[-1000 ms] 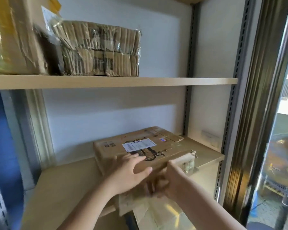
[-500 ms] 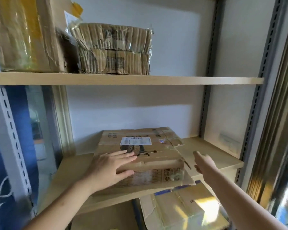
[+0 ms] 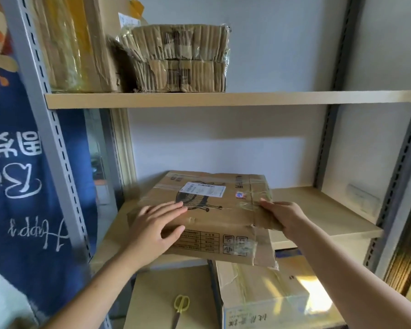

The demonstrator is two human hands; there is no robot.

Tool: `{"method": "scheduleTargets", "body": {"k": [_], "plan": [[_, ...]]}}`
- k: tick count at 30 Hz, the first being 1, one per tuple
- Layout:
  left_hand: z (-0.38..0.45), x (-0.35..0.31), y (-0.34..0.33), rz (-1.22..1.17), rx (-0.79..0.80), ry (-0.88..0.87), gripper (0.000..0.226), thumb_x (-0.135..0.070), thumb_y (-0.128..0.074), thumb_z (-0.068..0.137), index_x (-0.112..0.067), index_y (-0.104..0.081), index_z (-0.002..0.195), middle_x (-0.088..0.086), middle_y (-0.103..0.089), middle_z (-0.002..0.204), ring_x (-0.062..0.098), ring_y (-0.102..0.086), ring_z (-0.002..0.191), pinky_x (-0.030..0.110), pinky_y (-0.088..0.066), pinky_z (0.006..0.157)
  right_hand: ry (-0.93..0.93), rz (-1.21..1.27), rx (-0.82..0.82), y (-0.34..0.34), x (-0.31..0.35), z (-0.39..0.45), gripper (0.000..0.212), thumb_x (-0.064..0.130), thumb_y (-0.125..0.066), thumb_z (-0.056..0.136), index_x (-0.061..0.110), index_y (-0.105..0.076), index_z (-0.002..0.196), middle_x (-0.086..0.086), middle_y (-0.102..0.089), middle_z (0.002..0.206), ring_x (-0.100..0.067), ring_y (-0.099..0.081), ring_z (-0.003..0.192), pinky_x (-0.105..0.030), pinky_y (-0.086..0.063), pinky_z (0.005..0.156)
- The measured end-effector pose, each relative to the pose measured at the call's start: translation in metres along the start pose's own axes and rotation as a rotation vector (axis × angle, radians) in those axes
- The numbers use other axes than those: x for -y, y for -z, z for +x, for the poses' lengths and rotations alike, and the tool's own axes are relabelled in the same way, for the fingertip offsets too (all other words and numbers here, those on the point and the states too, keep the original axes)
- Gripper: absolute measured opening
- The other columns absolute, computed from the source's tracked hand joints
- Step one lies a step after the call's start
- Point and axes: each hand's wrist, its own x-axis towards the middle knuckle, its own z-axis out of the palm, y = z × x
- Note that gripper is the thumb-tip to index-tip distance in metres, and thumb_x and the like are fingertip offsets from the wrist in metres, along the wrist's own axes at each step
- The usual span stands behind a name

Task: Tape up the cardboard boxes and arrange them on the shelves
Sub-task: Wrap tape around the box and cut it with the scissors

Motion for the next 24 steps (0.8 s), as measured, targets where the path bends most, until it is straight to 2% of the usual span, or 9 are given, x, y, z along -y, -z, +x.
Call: {"method": "scheduleTargets", "body": {"k": [2, 5, 7, 9, 11, 16, 19, 21, 24], "plan": [[-0.012, -0.002, -0.008, 0.008, -0.073, 0.012, 0.054, -0.053, -0.046, 0.09, -0.037, -0.047, 0.142, -0.023, -0.038, 0.149, -0.004, -0.029, 0.138, 0.04, -0.027, 0.116, 0.035, -0.114, -0.057, -0.001, 0.003, -0.002, 0.03, 0.028, -0.086, 0.072, 0.004, -0.072, 0.085, -0.012, -0.072, 0.084, -0.024, -0.065, 0.069, -0.029, -0.057, 0.056], [-0.037, -0.012, -0.019, -0.044, -0.22, 0.008, 0.05, -0.029, -0.053, 0.088, -0.017, -0.055, 0.137, -0.003, -0.045, 0.144, 0.013, -0.039, 0.135, 0.04, -0.035, 0.112, 0.076, -0.318, -0.138, -0.005, 0.011, -0.004, 0.036, 0.035, -0.081, 0.076, 0.003, -0.072, 0.088, -0.012, -0.072, 0.085, -0.026, -0.064, 0.071, -0.034, -0.056, 0.064], [-0.056, -0.016, -0.029, -0.04, -0.316, -0.001, 0.044, -0.018, -0.055, 0.084, -0.012, -0.063, 0.127, 0.006, -0.052, 0.132, 0.021, -0.048, 0.123, 0.039, -0.04, 0.106, 0.156, -0.545, -0.227, -0.011, 0.016, -0.008, 0.039, 0.037, -0.068, 0.08, 0.002, -0.067, 0.098, -0.016, -0.069, 0.098, -0.03, -0.062, 0.081, -0.034, -0.052, 0.068], [-0.072, -0.016, -0.039, -0.01, -0.331, 0.001, 0.039, -0.016, -0.056, 0.082, -0.012, -0.068, 0.119, 0.008, -0.055, 0.123, 0.023, -0.052, 0.113, 0.039, -0.043, 0.1, 0.254, -0.691, -0.281, -0.024, 0.019, -0.017, 0.047, 0.037, -0.057, 0.083, 0.008, -0.058, 0.119, -0.016, -0.057, 0.122, -0.036, -0.055, 0.106, -0.038, -0.048, 0.084], [-0.084, -0.011, -0.049, 0.006, -0.299, 0.008, 0.035, -0.016, -0.056, 0.082, -0.013, -0.068, 0.115, 0.007, -0.055, 0.12, 0.022, -0.054, 0.11, 0.037, -0.044, 0.097, 0.348, -0.789, -0.27, -0.04, 0.019, -0.026, 0.05, 0.041, -0.051, 0.091, 0.013, -0.051, 0.133, -0.014, -0.049, 0.133, -0.039, -0.046, 0.119, -0.04, -0.041, 0.094], [-0.099, 0.0, -0.054, 0.005, -0.256, 0.037, 0.032, -0.015, -0.055, 0.084, -0.014, -0.066, 0.114, 0.005, -0.055, 0.119, 0.021, -0.054, 0.112, 0.031, -0.041, 0.099, 0.465, -1.11, -0.225, -0.071, 0.02, -0.053, 0.045, 0.036, -0.05, 0.092, 0.019, -0.052, 0.133, -0.01, -0.044, 0.14, -0.034, -0.031, 0.136, -0.049, -0.024, 0.114], [-0.101, 0.006, -0.051, 0.001, -0.277, 0.059, 0.031, -0.014, -0.054, 0.083, -0.013, -0.065, 0.112, 0.005, -0.055, 0.114, 0.02, -0.053, 0.109, 0.032, -0.043, 0.094, 0.71, -1.18, -0.25, -0.092, 0.015, -0.073, 0.04, 0.034, -0.05, 0.093, 0.017, -0.058, 0.128, -0.007, -0.046, 0.141, -0.029, -0.028, 0.14, -0.052, -0.01, 0.119], [-0.106, 0.009, -0.052, 0.007, -0.261, 0.068, 0.03, -0.014, -0.052, 0.083, -0.013, -0.065, 0.11, 0.003, -0.054, 0.111, 0.019, -0.052, 0.106, 0.03, -0.043, 0.091, 0.949, -1.094, -0.237, -0.109, 0.007, -0.09, 0.034, 0.029, -0.051, 0.093, 0.013, -0.063, 0.12, -0.008, -0.051, 0.135, -0.029, -0.037, 0.134, -0.046, -0.023, 0.116], [-0.124, 0.016, -0.065, -0.071, -0.188, 0.117, 0.03, -0.014, -0.05, 0.084, -0.012, -0.064, 0.111, 0.0, -0.053, 0.108, 0.016, -0.053, 0.101, 0.025, -0.044, 0.088, 1.374, -0.957, -0.113, -0.136, -0.015, -0.11, 0.024, 0.018, -0.052, 0.09, 0.006, -0.066, 0.106, -0.009, -0.059, 0.117, -0.03, -0.051, 0.108, -0.04, -0.047, 0.087]]}}
